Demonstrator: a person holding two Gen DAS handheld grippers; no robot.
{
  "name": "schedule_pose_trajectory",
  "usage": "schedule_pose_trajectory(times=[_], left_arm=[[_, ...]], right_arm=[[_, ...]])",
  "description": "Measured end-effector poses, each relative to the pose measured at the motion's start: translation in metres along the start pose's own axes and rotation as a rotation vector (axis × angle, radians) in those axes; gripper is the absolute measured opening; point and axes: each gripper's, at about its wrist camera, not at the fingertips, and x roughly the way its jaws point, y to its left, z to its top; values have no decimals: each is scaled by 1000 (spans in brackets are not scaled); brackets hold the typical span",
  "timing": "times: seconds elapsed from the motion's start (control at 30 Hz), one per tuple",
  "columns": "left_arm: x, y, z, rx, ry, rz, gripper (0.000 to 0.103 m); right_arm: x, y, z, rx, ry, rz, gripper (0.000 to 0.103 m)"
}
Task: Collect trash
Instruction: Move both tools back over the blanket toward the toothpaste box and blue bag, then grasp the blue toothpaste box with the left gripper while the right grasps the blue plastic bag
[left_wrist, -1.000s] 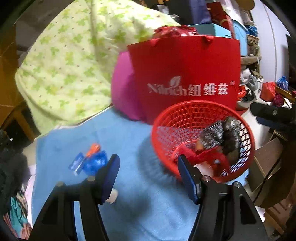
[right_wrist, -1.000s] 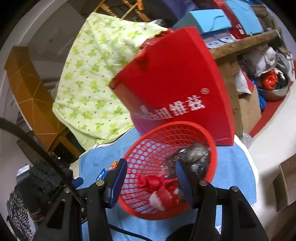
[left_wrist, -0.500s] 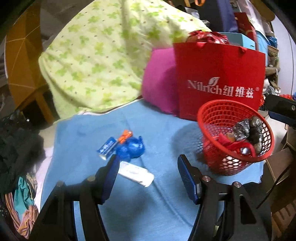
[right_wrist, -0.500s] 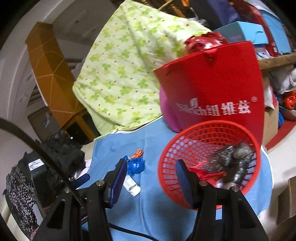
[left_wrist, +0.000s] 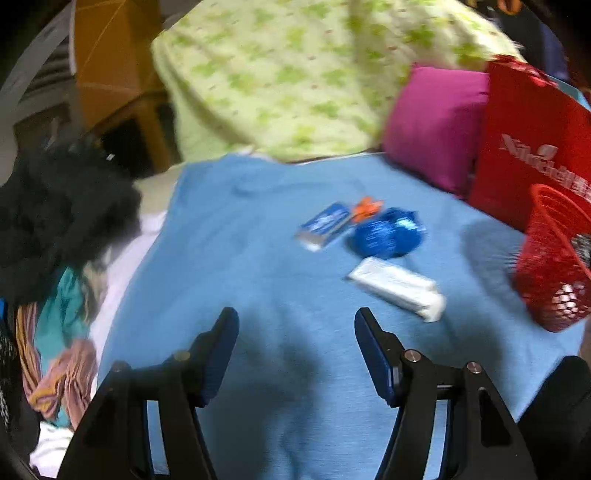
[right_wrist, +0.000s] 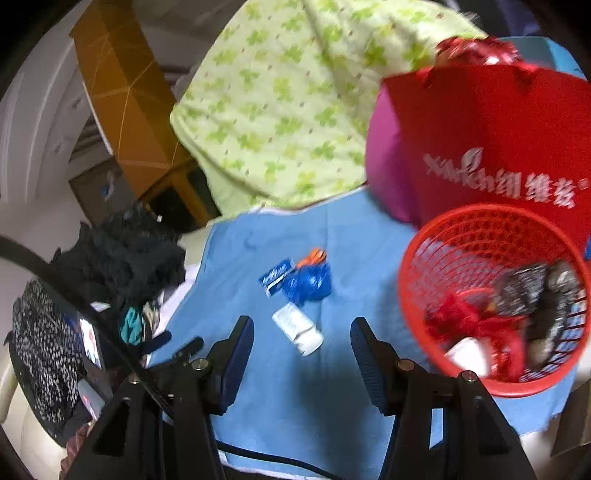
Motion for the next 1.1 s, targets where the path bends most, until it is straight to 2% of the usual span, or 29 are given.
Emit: schedule_pose_trajectory(times=[0.23, 0.4, 0.5, 0.8, 0.87, 1.03, 1.1], left_arm=[[37, 29, -17, -57, 54, 37, 66], [63, 36, -23, -73, 83, 21, 66], [78, 36, -18, -84, 80, -20, 66], [125, 19, 27, -70, 1, -99, 66], [137, 11, 39, -57, -21, -109, 70], [168, 1, 64, -47, -39, -162, 70], [179, -2, 72, -42, -36, -193, 75]], right_arm=[[65, 7, -18, -51, 148, 9, 59], [106, -9, -15, -14, 219, 4, 59], [127, -16, -8, 29, 246, 19, 59], [190, -33, 24, 178, 275, 68, 61], [205, -38, 30, 205, 284, 73, 62], [237, -52, 42, 306, 298, 88, 62], [248, -58, 45, 360, 295, 92, 67]])
